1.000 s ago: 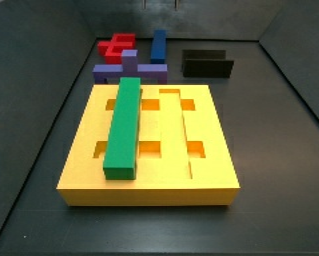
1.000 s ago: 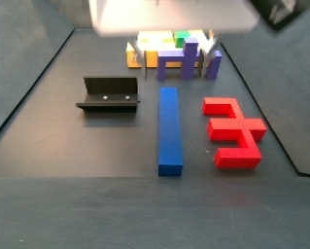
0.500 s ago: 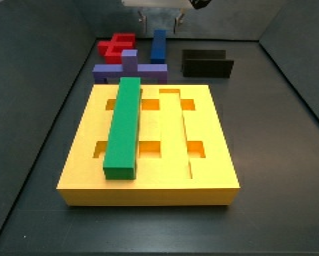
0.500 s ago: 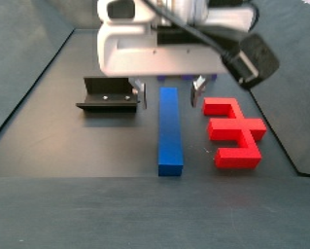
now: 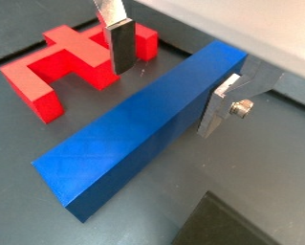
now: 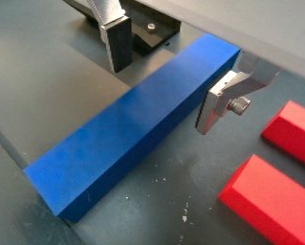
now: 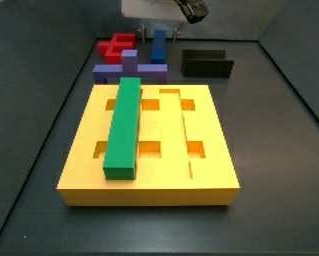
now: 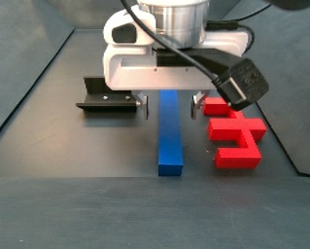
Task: Pick up the blue object. Move up. Move to above the board. Insert the blue object.
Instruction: Pick up the blue object.
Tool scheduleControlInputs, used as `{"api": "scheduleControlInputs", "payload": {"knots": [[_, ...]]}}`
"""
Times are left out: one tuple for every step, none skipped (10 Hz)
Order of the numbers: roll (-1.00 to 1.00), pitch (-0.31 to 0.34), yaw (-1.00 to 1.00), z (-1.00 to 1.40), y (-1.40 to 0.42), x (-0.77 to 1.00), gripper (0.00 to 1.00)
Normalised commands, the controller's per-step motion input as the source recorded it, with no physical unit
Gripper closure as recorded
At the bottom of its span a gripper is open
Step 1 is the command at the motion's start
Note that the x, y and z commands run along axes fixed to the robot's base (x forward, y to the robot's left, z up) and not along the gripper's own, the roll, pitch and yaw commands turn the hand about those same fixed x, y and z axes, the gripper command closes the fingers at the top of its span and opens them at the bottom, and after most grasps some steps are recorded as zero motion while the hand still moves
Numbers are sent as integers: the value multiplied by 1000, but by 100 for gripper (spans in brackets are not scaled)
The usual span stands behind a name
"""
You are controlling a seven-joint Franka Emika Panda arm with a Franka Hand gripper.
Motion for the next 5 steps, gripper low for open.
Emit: {"api": "scheduleControlInputs", "payload": {"knots": [[0, 0, -80, -323, 0, 6, 0], [0, 0, -77, -309, 0, 20, 0], [1, 0, -69, -229, 0, 0, 0], [19, 0, -83, -137, 54, 0, 0], [4, 1, -43, 0, 0, 0, 0]]}}
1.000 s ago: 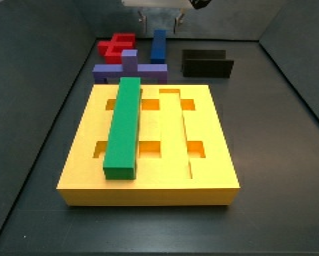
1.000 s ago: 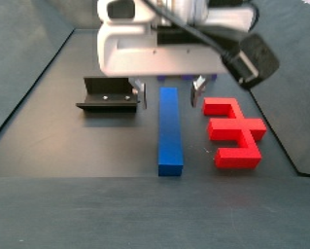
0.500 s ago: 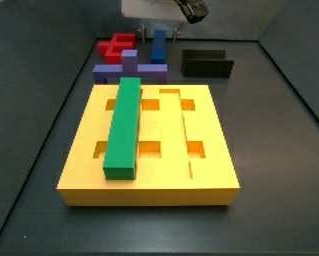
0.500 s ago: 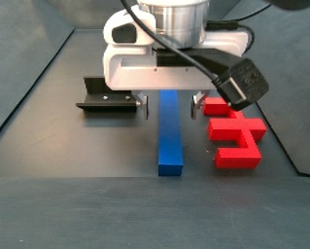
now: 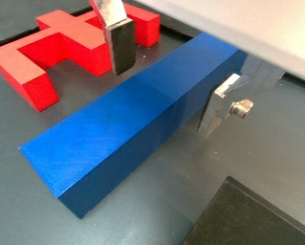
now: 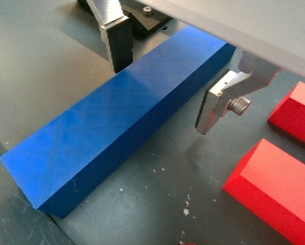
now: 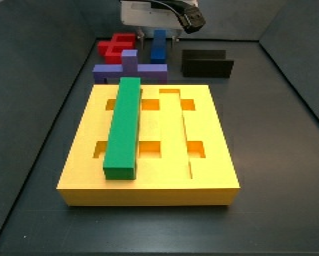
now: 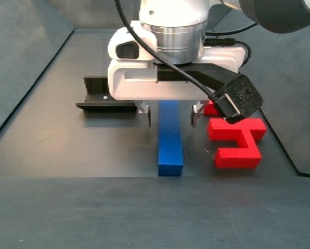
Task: Pick up the blue object. Move up. Move to above the board. Insert the blue object.
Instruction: Pick up the blue object.
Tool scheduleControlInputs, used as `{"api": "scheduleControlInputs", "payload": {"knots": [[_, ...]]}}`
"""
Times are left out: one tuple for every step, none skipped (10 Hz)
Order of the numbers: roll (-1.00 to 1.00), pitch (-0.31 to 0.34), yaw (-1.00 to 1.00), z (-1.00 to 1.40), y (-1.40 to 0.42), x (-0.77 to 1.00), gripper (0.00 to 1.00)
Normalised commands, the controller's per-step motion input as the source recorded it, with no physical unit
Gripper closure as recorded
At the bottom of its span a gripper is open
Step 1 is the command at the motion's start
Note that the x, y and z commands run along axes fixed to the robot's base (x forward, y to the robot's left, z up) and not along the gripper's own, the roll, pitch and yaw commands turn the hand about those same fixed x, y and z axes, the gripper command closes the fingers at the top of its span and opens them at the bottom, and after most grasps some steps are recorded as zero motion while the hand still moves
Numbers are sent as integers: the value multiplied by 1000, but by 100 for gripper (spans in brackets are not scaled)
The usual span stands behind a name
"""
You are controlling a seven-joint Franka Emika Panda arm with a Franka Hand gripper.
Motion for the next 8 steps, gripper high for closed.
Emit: {"api": "scheduleControlInputs", "payload": {"knots": [[-4, 0, 0, 60, 131, 0, 0], [-51, 0, 0, 46, 111, 0, 0], [-31, 0, -20, 40, 0, 0, 0], [14, 0, 0, 0, -9, 0, 0], [0, 0, 0, 0, 0, 0, 0], [0, 0, 0, 0, 0, 0, 100], [0, 0, 0, 0, 0, 0, 100], [0, 0, 0, 0, 0, 0, 100]]}}
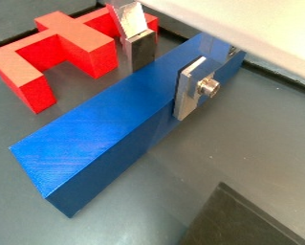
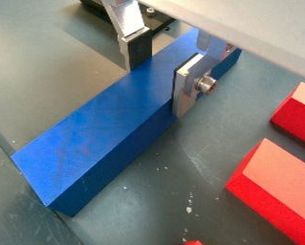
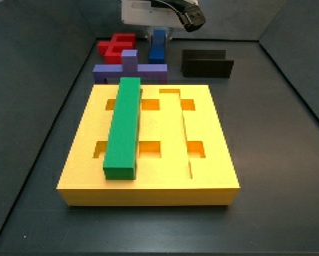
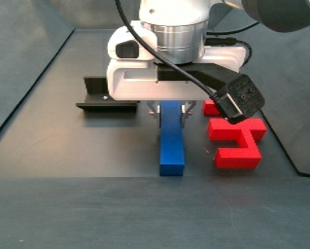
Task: Pick up the blue object. Move up. Move to above the board. Insert the blue object.
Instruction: Pick up the blue object.
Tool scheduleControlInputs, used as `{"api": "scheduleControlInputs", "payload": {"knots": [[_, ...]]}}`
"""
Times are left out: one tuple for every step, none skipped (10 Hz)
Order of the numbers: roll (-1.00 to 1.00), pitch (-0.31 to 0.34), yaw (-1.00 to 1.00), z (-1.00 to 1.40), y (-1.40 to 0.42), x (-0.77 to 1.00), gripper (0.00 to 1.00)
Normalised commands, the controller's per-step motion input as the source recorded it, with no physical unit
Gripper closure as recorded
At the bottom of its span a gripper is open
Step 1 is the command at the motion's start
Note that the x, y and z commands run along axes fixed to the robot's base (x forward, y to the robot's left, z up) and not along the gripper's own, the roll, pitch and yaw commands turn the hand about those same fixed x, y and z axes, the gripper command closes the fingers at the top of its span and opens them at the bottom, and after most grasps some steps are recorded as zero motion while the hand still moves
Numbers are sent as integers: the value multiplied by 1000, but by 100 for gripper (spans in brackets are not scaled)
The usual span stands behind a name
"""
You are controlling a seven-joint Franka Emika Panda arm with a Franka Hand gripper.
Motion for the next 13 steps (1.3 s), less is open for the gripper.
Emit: {"api": "scheduleControlInputs", "payload": {"knots": [[0, 0, 0, 0, 0, 0, 100], [0, 0, 0, 0, 0, 0, 100], [0, 0, 0, 0, 0, 0, 100], [0, 0, 0, 0, 0, 0, 100], [0, 0, 0, 0, 0, 0, 100], [0, 0, 0, 0, 0, 0, 100], [0, 0, 0, 0, 0, 0, 100], [0, 0, 0, 0, 0, 0, 100], [0, 0, 0, 0, 0, 0, 100], [0, 0, 0, 0, 0, 0, 100], [0, 0, 0, 0, 0, 0, 100], [0, 0, 0, 0, 0, 0, 100], [0, 0, 0, 0, 0, 0, 100]]}}
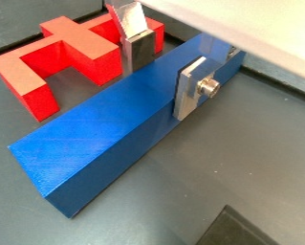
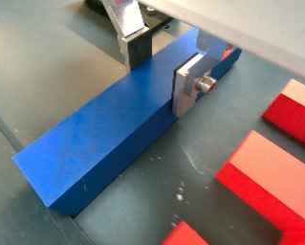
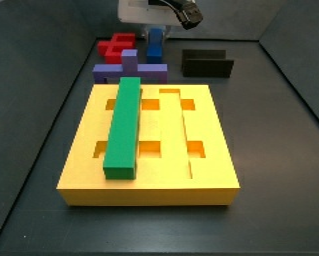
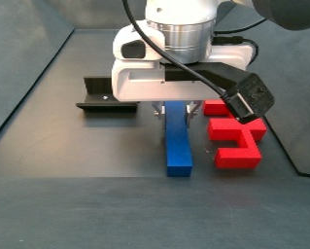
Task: Pick up the blue object. Move up. Move to above the board. Insert the blue object.
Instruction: Move up, then move to above the board.
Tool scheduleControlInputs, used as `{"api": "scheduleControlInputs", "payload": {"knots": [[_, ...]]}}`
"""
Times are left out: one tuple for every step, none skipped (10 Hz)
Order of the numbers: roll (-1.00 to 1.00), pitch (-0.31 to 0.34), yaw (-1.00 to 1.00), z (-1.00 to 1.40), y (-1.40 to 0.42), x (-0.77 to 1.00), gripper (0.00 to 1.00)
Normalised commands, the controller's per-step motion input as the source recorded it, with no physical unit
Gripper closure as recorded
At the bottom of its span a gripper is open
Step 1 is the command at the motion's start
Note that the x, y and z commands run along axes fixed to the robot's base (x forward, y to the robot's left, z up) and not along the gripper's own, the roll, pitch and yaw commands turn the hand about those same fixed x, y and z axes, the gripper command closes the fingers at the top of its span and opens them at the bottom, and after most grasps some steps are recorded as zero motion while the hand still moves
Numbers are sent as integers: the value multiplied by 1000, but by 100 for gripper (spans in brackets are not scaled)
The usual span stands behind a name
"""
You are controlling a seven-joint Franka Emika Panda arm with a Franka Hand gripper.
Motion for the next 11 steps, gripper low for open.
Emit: {"api": "scheduleControlInputs", "payload": {"knots": [[0, 0, 0, 833, 0, 0, 100], [-11, 50, -21, 738, -26, -76, 100], [6, 47, -20, 440, -33, -78, 100], [21, 30, -15, 257, -24, -49, 100], [0, 0, 0, 1400, 0, 0, 100], [-4, 20, 1, 1400, -1, -9, 100], [14, 26, 1, 1400, -1, -22, 100], [23, 20, 4, 1400, 5, 6, 100], [15, 63, 5, 1400, 4, 17, 100], [18, 75, 2, 1400, 6, 14, 100], [18, 70, 5, 912, 1, 21, 100]]}}
